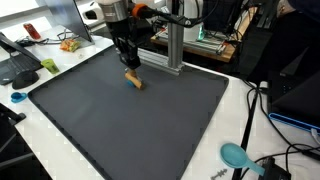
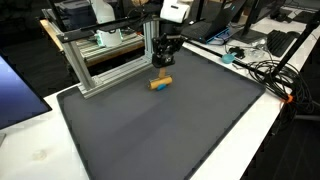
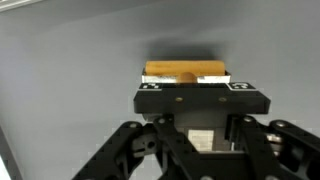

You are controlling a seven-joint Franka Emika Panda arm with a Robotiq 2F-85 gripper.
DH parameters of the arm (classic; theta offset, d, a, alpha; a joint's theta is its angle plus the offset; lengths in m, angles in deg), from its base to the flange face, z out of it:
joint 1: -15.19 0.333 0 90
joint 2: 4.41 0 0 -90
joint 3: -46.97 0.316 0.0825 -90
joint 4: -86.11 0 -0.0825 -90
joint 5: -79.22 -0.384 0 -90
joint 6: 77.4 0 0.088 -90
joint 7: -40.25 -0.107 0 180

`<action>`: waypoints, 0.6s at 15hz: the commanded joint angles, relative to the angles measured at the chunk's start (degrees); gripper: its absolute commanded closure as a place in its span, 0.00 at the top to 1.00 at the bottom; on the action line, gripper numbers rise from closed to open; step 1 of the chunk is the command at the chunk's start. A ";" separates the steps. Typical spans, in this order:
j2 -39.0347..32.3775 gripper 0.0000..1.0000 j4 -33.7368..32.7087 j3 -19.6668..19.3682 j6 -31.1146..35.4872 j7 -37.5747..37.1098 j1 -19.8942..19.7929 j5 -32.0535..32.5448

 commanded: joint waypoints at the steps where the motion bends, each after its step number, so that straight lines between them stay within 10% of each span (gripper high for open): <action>1: 3.48 0.23 0.20 0.73 -0.65 2.63 -0.42 0.55; 9: 0.35 0.23 -3.02 1.74 6.01 1.19 -0.13 -0.50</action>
